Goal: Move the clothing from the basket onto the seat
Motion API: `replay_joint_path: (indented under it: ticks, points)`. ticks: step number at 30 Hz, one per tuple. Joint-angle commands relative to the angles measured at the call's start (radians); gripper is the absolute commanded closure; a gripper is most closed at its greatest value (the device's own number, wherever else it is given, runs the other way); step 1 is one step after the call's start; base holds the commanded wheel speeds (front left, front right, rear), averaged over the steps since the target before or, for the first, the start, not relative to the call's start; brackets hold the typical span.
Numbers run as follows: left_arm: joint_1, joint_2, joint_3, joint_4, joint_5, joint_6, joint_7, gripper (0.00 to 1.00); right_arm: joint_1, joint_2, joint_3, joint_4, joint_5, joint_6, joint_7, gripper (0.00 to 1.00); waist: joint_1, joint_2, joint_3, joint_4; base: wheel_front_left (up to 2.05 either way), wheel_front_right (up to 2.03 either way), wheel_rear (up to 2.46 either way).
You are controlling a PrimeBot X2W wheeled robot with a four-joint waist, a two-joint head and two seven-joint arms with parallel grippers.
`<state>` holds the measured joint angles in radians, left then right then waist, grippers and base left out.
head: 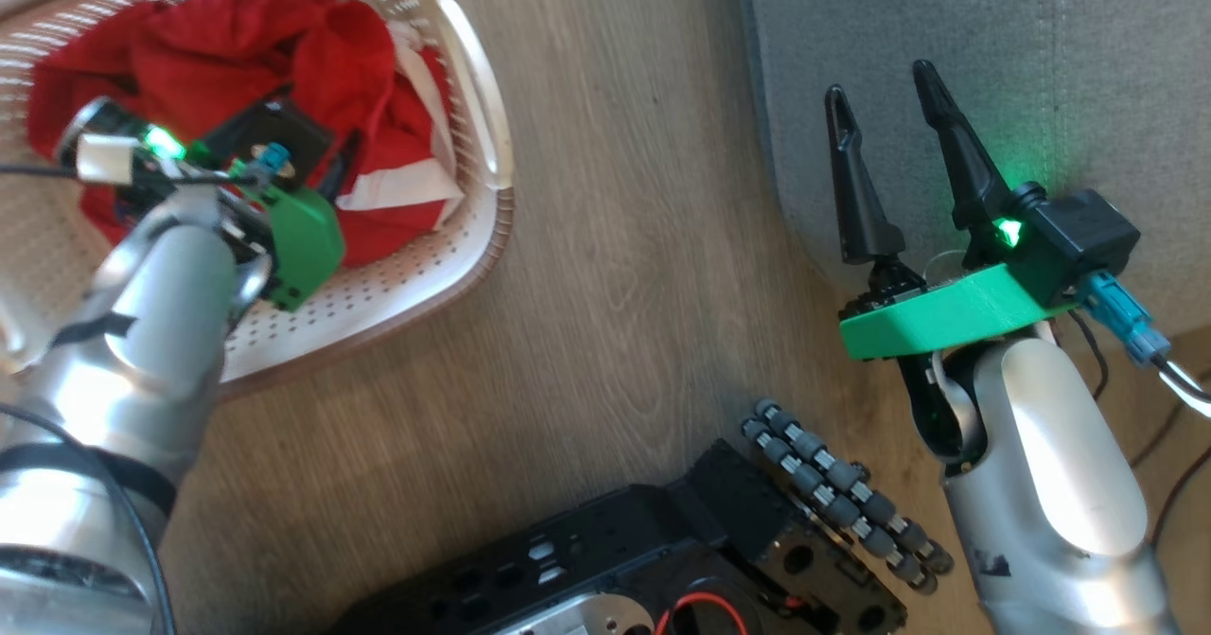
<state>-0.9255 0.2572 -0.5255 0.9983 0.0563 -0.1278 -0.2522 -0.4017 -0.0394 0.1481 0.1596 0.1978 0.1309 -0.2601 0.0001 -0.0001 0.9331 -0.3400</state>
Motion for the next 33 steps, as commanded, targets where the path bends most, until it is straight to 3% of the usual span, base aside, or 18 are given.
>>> replay_joint_path:
  ticks: [1,9,17,26,27,29,30,33]
  points:
    - [0.011,0.027,0.008,-0.002,0.008,0.003,-0.010,0.00,0.037,-0.011,0.009,-0.004,0.011,0.000,-0.002,0.00,-0.0001,0.0001,0.026,-0.023,0.00,0.00,0.00]
    - [-0.113,0.023,-0.048,0.212,0.055,0.027,0.001,0.00,0.069,-0.011,0.033,-0.024,0.009,0.000,-0.002,0.00,-0.0001,0.0001,0.053,-0.024,0.00,0.00,0.00]
    - [-0.179,0.016,-0.054,0.277,0.052,0.079,0.081,0.00,0.084,-0.011,0.044,-0.047,0.010,0.000,-0.002,0.00,-0.0001,0.0001,0.064,-0.021,0.00,0.00,0.00]
    - [-0.193,0.007,-0.062,0.290,0.027,0.048,0.188,0.01,0.090,-0.011,0.035,-0.062,-0.002,0.000,-0.002,0.00,-0.0001,0.0001,0.077,-0.013,0.00,0.00,0.00]
    - [-0.192,0.005,-0.060,0.290,0.021,0.044,0.205,0.47,0.090,-0.011,0.035,-0.063,-0.004,0.000,-0.002,0.00,-0.0001,0.0001,0.077,-0.011,0.00,0.00,0.00]
    - [-0.190,0.005,-0.056,0.291,0.009,0.039,0.231,0.86,0.088,-0.011,0.037,-0.065,-0.006,0.000,-0.002,0.00,-0.0001,0.0001,0.079,-0.008,0.00,0.00,0.00]
    - [-0.187,0.005,-0.049,0.291,-0.002,0.037,0.248,1.00,0.087,-0.011,0.037,-0.066,-0.007,0.000,-0.002,0.00,-0.0001,0.0001,0.080,-0.007,0.00,0.00,0.00]
    - [-0.182,0.003,-0.040,0.292,-0.024,0.028,0.281,1.00,0.082,-0.011,0.044,-0.065,-0.010,0.000,-0.002,0.00,-0.0001,0.0001,0.082,-0.006,0.00,0.00,0.00]
